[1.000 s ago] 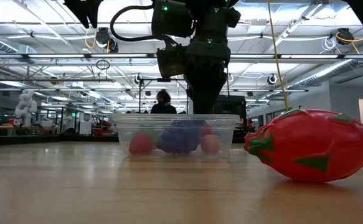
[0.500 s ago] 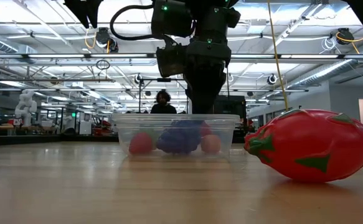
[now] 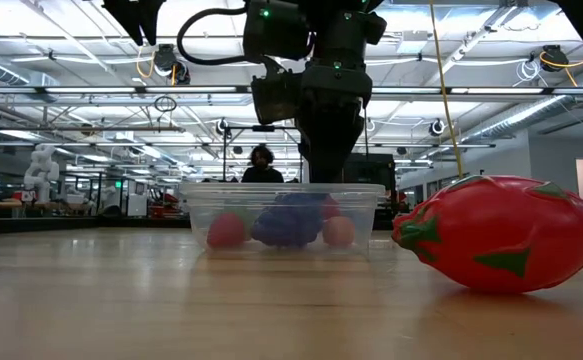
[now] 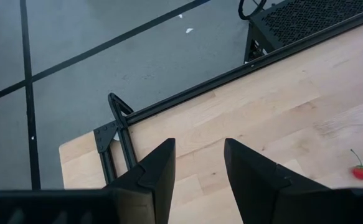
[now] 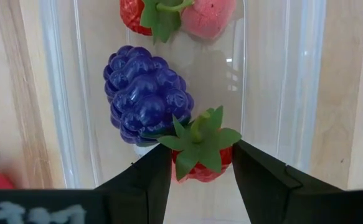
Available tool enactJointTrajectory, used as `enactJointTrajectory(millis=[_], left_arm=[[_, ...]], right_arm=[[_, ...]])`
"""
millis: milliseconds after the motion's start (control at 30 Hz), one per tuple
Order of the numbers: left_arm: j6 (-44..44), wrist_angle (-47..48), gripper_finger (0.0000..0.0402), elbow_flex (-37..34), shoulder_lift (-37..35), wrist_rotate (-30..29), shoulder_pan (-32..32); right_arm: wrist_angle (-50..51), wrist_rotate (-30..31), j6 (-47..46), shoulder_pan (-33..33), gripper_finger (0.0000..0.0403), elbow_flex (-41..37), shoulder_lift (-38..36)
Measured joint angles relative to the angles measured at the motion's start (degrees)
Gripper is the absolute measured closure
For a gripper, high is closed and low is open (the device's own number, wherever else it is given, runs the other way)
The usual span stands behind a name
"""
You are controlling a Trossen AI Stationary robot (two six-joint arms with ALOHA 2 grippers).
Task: Pick and placing Produce into tupperware
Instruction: Put the top strawberry into the bin, then put the strawberry into the bin
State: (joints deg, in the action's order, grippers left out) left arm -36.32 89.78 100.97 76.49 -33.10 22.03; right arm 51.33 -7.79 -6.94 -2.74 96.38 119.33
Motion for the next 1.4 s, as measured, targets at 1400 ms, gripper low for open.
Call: enactJointTrajectory(millis=[1400], left_arm=[[0.01, 0.0, 0.0259, -0.02, 0.0, 0.0, 0.01]], right_arm=[[-7.03, 0.09, 0.5, -0.54, 0.017, 0.04, -10.13]])
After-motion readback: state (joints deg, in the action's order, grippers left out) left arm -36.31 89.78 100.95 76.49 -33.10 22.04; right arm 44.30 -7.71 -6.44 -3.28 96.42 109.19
